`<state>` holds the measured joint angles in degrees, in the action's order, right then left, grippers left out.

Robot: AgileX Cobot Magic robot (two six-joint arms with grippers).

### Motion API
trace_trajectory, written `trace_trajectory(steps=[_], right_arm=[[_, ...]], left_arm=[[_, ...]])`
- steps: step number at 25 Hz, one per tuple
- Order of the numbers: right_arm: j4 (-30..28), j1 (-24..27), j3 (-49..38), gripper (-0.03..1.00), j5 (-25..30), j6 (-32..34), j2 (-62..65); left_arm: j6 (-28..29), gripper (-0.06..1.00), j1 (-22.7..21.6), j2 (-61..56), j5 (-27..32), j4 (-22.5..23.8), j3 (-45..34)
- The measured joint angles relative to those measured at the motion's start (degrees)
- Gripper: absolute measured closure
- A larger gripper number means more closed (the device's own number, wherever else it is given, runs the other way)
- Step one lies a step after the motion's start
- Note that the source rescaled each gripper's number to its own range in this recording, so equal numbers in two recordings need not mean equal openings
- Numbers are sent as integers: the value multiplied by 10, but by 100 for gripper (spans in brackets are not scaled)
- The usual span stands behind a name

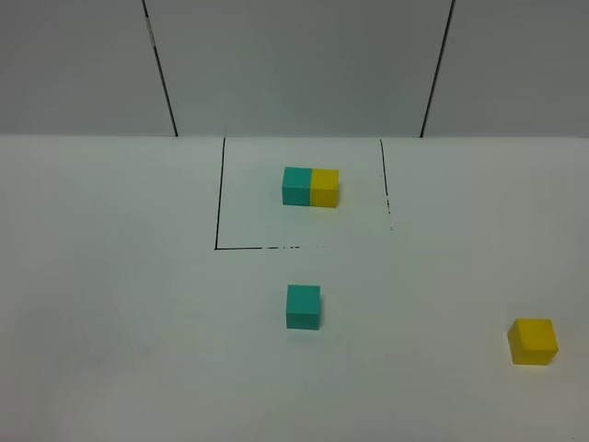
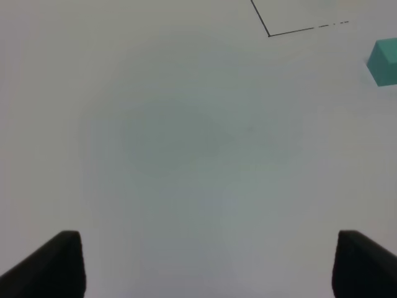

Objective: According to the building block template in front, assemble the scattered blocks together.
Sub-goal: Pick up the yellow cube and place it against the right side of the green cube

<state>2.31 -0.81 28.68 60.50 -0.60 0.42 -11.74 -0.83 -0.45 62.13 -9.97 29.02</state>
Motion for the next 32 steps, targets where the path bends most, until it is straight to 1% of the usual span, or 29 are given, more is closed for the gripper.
trace_trajectory(steps=[32], right_arm=[[-4, 0, 0, -3, 0, 6, 0]], left_arm=[[0, 18, 0, 0, -4, 0, 0]])
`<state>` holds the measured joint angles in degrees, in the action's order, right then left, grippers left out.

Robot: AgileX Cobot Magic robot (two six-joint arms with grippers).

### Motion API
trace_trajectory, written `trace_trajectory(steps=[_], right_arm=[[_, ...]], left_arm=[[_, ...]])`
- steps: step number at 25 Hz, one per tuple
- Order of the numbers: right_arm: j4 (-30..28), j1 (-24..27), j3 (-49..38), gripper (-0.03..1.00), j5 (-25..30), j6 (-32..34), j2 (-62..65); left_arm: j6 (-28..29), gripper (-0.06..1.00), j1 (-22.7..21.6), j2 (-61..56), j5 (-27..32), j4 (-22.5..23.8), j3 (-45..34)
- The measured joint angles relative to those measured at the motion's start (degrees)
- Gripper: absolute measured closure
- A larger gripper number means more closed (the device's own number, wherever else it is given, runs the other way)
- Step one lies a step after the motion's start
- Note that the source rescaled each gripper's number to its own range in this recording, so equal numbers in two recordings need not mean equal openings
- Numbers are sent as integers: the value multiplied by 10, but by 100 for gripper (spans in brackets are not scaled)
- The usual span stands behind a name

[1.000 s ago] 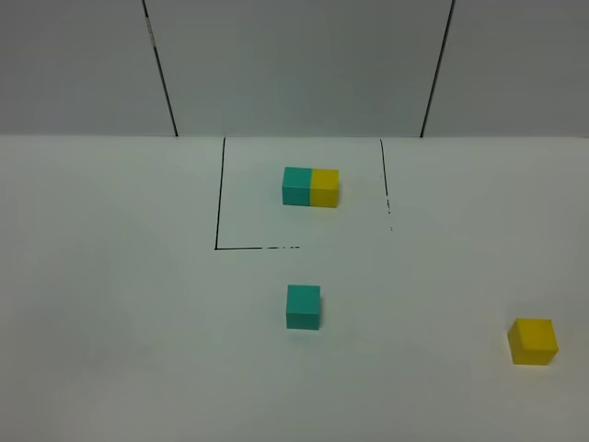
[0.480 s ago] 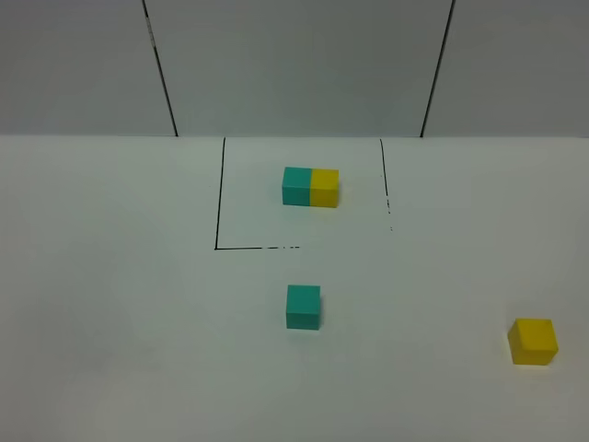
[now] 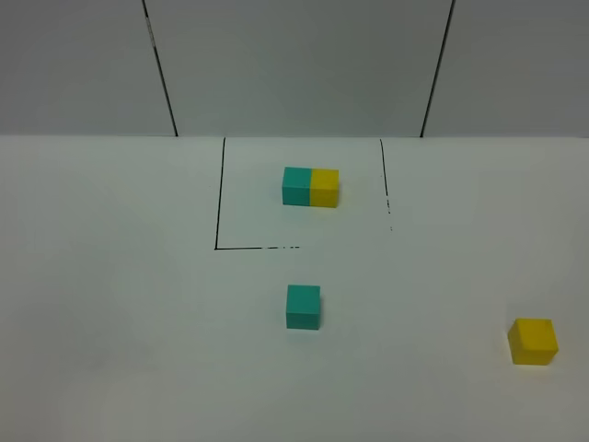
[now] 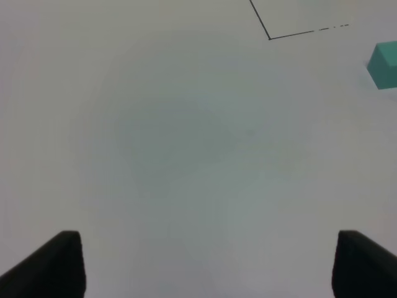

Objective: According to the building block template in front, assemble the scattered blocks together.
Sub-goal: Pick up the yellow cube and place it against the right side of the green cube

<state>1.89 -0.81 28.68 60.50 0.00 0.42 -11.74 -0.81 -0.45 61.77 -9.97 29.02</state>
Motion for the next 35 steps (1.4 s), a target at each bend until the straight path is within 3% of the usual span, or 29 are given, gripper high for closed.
trace_trajectory(steps=[3, 7, 11, 18, 24, 30, 35], right_arm=[[0, 0, 0, -3, 1, 14, -8], [4, 0, 11, -3, 5, 9, -113], [16, 0, 52, -3, -5, -19, -288], [80, 0, 201, -3, -25, -67, -639], [101, 0, 282, -3, -71, -70, -856], [101, 0, 285, -3, -149, -70, -966], [98, 0, 285, -3, -174, -71, -1017]], left_arm=[[0, 18, 0, 0, 0, 0, 0], [0, 18, 0, 0, 0, 0, 0], [0, 18, 0, 0, 0, 0, 0], [0, 18, 0, 0, 0, -1, 0], [0, 18, 0, 0, 0, -1, 0], [0, 18, 0, 0, 0, -1, 0], [0, 18, 0, 0, 0, -1, 0]])
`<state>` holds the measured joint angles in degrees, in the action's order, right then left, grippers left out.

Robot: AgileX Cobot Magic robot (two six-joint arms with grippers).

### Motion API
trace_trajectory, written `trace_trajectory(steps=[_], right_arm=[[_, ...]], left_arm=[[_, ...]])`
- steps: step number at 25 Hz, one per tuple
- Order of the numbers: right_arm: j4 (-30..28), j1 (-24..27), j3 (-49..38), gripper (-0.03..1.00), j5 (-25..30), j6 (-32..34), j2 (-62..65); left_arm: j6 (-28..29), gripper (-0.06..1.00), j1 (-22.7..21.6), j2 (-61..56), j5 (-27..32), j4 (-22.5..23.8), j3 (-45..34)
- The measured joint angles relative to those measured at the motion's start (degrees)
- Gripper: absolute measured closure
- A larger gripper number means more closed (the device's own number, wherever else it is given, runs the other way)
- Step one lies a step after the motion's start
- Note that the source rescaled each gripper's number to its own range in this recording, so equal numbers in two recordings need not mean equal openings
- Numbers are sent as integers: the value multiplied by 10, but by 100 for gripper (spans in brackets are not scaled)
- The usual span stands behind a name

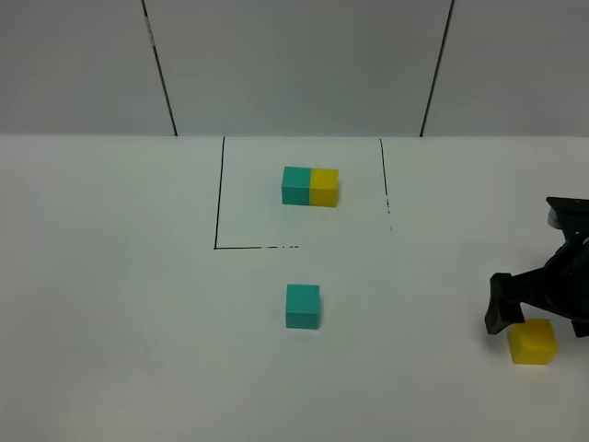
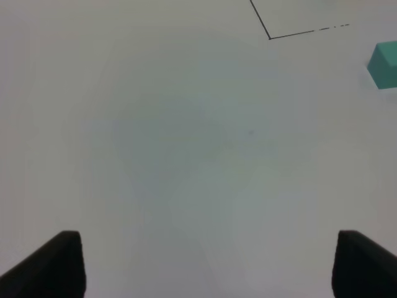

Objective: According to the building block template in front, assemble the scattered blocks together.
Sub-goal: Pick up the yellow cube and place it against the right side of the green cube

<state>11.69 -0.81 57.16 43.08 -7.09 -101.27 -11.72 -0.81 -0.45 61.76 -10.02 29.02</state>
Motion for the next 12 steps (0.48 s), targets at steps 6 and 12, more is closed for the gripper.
trace_trajectory(steps=[6, 12], right_arm=[[-14, 0, 1, -3, -25, 0, -36], [-23, 0, 1, -3, -34, 0, -60]], left_arm=[[0, 18, 0, 0, 0, 0, 0], [0, 18, 0, 0, 0, 0, 0]])
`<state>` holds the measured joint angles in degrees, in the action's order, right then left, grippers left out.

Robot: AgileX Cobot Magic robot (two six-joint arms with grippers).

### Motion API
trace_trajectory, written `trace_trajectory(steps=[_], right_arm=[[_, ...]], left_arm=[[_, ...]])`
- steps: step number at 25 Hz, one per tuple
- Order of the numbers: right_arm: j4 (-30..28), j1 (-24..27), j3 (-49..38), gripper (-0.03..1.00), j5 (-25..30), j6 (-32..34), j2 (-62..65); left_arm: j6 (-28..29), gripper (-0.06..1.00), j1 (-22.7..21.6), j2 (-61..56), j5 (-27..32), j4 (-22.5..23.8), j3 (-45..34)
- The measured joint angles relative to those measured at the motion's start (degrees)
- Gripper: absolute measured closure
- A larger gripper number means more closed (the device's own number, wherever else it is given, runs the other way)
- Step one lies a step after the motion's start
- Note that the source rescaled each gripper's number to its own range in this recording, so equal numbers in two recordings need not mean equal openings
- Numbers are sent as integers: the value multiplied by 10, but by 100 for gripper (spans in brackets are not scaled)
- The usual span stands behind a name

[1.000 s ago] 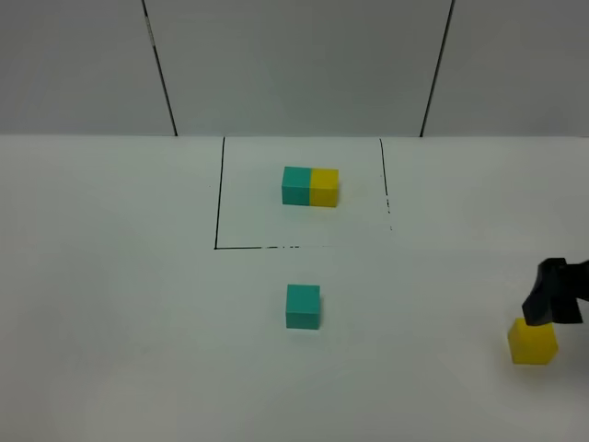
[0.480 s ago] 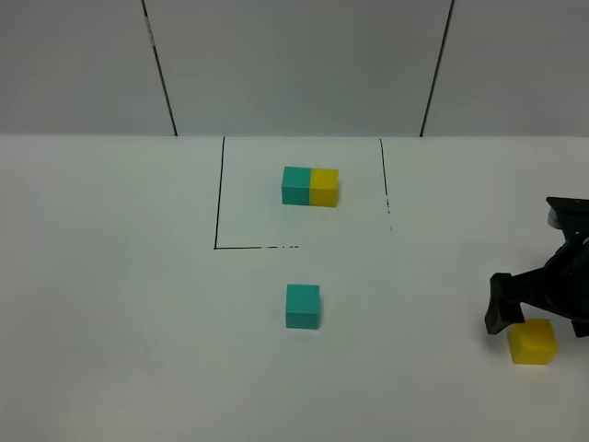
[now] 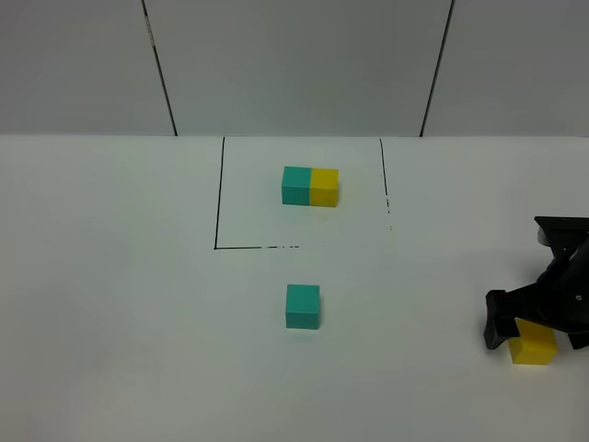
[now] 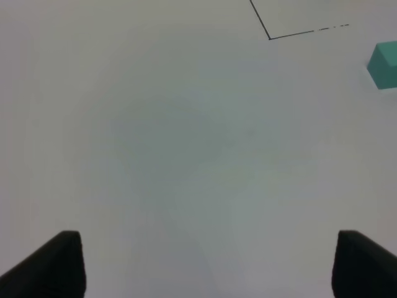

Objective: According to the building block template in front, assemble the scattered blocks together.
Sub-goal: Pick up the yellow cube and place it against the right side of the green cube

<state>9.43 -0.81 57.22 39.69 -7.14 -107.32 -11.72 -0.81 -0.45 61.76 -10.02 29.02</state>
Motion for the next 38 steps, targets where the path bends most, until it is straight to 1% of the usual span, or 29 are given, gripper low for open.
trace_trajectory(steps=[3, 4, 5, 6, 7, 9, 10, 11, 12, 17, 20, 22, 26, 27, 29, 32, 33, 35, 38], right_arm=[[0, 0, 0, -3, -4, 0, -1], [0, 0, 0, -1, -5, 0, -1], [0, 0, 0, 5, -6, 0, -1], [0, 0, 0, 15, -6, 0, -1], [0, 0, 0, 29, -6, 0, -1], [0, 0, 0, 63, -6, 0, -1], [0, 0, 0, 84, -6, 0, -1], [0, 0, 0, 97, -6, 0, -1], [0, 0, 0, 95, -6, -1, -1], [0, 0, 6, 95, -1, -11, -1], [-3, -5, 34, 95, 35, -26, 2], [-13, -21, 65, 95, 76, -50, 9], [-43, -76, 149, 95, 151, -155, 23], [-50, -94, 168, 95, 162, -187, 23], [-71, -131, 194, 95, 173, -249, 23], [-104, -183, 216, 95, 175, -360, 21], [-112, -197, 223, 95, 179, -385, 16], [-123, -227, 241, 95, 190, -424, -1], [-125, -260, 280, 95, 210, -451, -45]], left_arm=[[0, 18, 0, 0, 0, 0, 0], [0, 18, 0, 0, 0, 0, 0], [0, 18, 0, 0, 0, 0, 0], [0, 18, 0, 0, 0, 0, 0], [0, 18, 0, 0, 0, 0, 0], [0, 18, 0, 0, 0, 0, 0], [0, 18, 0, 0, 0, 0, 0], [0, 18, 0, 0, 0, 0, 0], [0, 18, 0, 0, 0, 0, 0], [0, 18, 0, 0, 0, 0, 0], [0, 18, 0, 0, 0, 0, 0], [0, 18, 0, 0, 0, 0, 0], [0, 18, 0, 0, 0, 0, 0], [0, 18, 0, 0, 0, 0, 0], [0, 18, 0, 0, 0, 0, 0], [0, 18, 0, 0, 0, 0, 0], [0, 18, 0, 0, 0, 0, 0], [0, 18, 0, 0, 0, 0, 0], [0, 18, 0, 0, 0, 0, 0]])
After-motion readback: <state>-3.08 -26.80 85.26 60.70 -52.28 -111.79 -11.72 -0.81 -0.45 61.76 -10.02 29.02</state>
